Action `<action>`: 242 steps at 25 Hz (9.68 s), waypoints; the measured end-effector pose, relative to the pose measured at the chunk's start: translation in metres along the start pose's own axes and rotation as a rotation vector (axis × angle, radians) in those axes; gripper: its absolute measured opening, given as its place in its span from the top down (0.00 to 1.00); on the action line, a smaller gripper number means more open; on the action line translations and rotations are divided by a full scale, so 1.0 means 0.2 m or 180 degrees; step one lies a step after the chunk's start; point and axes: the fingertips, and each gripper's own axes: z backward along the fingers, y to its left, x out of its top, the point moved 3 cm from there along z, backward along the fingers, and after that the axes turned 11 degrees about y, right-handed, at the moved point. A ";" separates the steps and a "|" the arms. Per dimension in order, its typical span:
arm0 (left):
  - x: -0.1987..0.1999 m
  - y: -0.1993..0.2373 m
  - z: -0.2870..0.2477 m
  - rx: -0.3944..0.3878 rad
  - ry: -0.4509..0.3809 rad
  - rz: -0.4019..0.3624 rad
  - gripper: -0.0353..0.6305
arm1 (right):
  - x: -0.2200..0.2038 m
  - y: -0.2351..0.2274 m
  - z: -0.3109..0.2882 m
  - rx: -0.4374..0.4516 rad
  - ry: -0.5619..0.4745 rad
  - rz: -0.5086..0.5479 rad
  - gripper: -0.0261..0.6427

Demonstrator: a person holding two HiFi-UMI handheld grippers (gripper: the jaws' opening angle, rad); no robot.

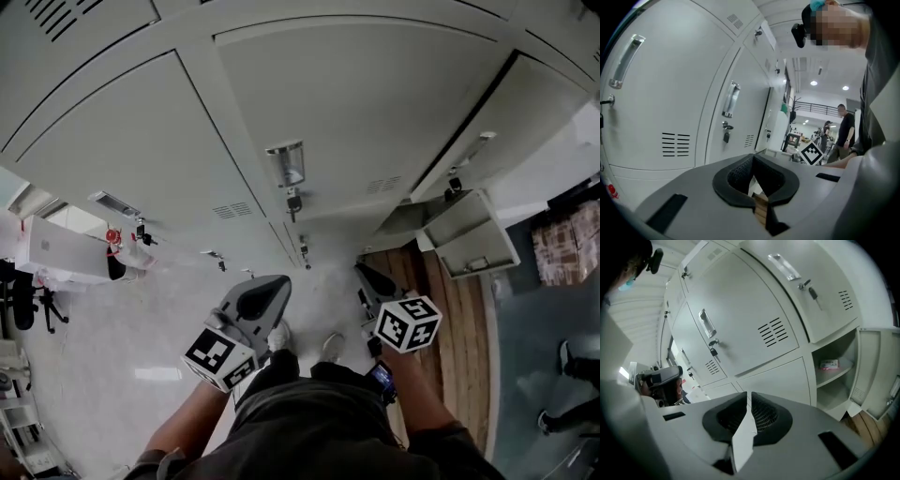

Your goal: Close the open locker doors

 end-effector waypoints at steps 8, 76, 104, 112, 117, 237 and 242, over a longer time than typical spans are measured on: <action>0.05 -0.34 -0.13 -0.0355 -0.0024 -0.0197 0.94 | -0.10 -0.12 0.40 -0.0170 -0.0258 -0.0098 0.91; 0.34 -1.22 -1.76 -0.1715 0.0577 -0.0579 0.94 | -0.04 -1.65 1.45 -0.1495 -0.0946 -0.0900 0.90; 0.33 -1.15 -2.01 -0.1684 0.0794 -0.0474 0.94 | 0.00 -1.97 1.40 -0.1563 -0.0810 -0.1104 0.80; 0.29 -1.10 -1.91 -0.1637 0.0750 -0.0442 0.94 | -0.03 -1.90 1.38 -0.1570 -0.0799 -0.1154 0.80; 0.29 -1.05 -1.81 -0.1610 0.0688 -0.0424 0.94 | -0.06 -1.83 1.35 -0.1584 -0.0775 -0.1176 0.80; 0.20 -0.09 -0.87 -0.0907 0.0435 -0.0116 0.94 | 0.24 -0.95 0.20 -0.0556 -0.0603 -0.1172 0.84; 0.20 -0.08 -0.87 -0.0821 0.0411 -0.0088 0.94 | 0.26 -0.95 0.17 -0.0495 -0.0574 -0.1120 0.86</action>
